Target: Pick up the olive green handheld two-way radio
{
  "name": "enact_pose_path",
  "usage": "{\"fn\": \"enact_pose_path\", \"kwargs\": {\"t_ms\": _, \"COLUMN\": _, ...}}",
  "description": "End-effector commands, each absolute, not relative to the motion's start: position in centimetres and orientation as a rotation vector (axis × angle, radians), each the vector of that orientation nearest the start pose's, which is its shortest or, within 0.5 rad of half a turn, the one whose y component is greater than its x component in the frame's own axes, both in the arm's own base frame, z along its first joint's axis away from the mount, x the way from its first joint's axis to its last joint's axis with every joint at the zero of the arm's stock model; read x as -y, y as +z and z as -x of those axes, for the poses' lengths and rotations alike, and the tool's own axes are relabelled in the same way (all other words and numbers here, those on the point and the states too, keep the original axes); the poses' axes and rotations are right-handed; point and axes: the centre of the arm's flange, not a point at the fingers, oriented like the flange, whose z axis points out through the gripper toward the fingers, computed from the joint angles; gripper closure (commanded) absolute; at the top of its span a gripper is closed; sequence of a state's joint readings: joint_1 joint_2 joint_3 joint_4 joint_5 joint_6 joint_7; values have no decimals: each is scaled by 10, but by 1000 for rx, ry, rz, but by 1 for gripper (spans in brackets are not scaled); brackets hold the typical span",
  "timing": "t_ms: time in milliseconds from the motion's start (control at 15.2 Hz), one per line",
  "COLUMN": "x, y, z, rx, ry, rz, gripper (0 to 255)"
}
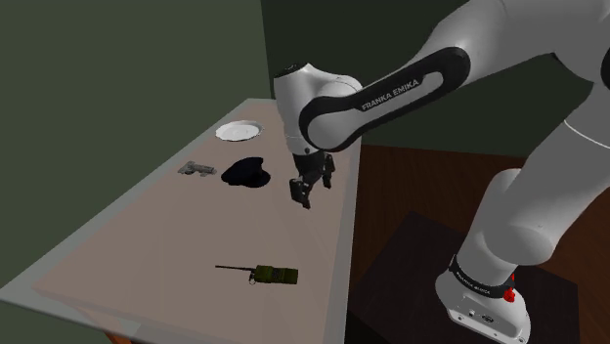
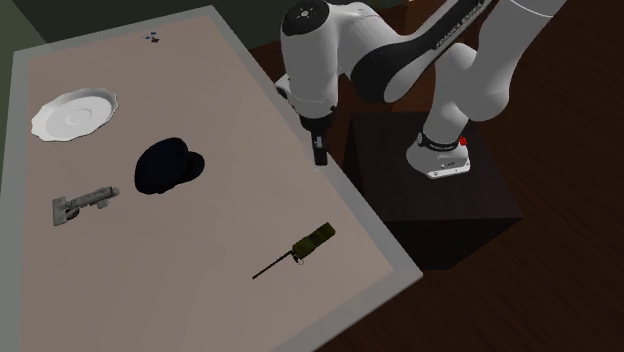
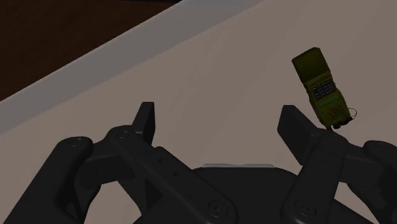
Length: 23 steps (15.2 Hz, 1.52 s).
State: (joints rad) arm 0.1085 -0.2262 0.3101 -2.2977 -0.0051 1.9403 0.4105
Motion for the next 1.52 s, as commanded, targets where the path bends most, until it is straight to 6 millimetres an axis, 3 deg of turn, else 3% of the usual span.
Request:
{"fn": "enact_pose_path", "kwargs": {"t_ms": 0, "x": -213, "y": 407, "z": -427, "rx": 20, "ry": 171, "rz": 3262, "gripper": 0}}
{"fn": "enact_pose_path", "kwargs": {"t_ms": 1122, "x": -388, "y": 275, "z": -493, "rx": 222, "ry": 227, "rz": 3273, "gripper": 0}}
{"fn": "enact_pose_path", "kwargs": {"t_ms": 1188, "x": -396, "y": 269, "z": -495, "rx": 231, "ry": 230, "rz": 3273, "gripper": 0}}
{"fn": "enact_pose_path", "kwargs": {"t_ms": 1452, "x": -396, "y": 248, "z": -495, "rx": 231, "ry": 230, "rz": 3273, "gripper": 0}}
